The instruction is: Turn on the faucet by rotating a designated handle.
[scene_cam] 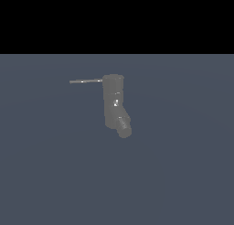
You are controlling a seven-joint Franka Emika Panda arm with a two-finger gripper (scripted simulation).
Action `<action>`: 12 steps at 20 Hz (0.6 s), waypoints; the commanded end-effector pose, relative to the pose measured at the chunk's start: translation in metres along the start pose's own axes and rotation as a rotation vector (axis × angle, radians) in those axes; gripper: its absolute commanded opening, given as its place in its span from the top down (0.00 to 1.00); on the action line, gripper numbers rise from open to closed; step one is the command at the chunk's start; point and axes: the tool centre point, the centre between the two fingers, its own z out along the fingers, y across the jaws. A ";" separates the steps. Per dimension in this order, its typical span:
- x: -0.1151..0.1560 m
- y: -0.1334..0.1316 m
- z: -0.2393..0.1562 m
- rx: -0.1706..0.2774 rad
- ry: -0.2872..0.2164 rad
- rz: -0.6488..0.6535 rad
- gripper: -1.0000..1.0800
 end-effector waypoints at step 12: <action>0.007 -0.015 0.013 0.000 -0.001 0.062 1.00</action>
